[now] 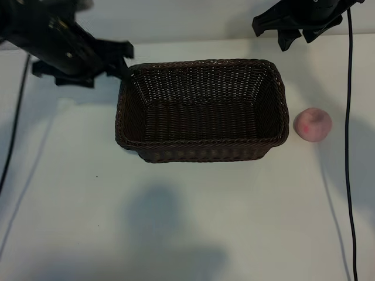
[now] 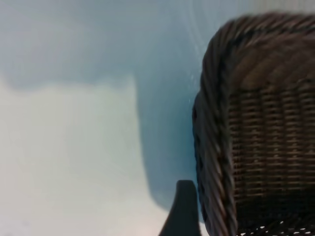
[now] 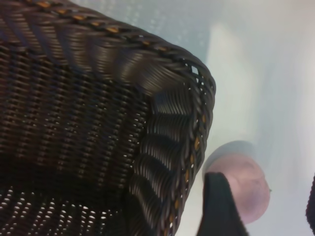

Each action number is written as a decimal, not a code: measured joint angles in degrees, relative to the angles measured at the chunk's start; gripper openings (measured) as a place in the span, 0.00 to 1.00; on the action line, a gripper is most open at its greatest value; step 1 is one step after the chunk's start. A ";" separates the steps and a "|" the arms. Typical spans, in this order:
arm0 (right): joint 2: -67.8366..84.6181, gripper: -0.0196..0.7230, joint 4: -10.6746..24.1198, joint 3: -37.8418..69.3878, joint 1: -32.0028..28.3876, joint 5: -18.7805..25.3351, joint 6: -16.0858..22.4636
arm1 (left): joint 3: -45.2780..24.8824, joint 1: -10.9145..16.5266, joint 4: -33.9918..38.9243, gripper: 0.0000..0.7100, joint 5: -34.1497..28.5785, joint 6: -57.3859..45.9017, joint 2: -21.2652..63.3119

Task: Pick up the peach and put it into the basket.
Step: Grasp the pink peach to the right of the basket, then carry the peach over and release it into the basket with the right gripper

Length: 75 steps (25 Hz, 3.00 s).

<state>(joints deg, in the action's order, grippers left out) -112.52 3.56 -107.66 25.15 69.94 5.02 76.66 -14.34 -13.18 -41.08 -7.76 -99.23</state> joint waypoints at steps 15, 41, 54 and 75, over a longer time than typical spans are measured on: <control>0.00 0.55 -0.32 0.00 0.00 0.00 -0.22 | 2.11 0.00 2.49 0.83 -0.65 -1.73 3.38; 0.05 0.79 -4.13 18.06 -9.71 -7.39 -0.38 | 2.11 0.00 2.91 0.83 -2.18 -1.57 3.38; -0.01 0.78 -7.26 33.21 -9.88 -25.42 -0.43 | 2.11 0.00 4.40 0.83 -1.85 -1.00 3.38; -1.67 0.08 -8.15 28.07 -9.88 -16.45 -0.73 | 2.11 0.00 4.40 0.83 -1.80 -1.00 3.38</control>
<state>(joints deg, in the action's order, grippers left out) -114.19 -4.59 -79.59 15.26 53.49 4.28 78.77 -14.34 -8.79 -42.88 -8.76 -95.85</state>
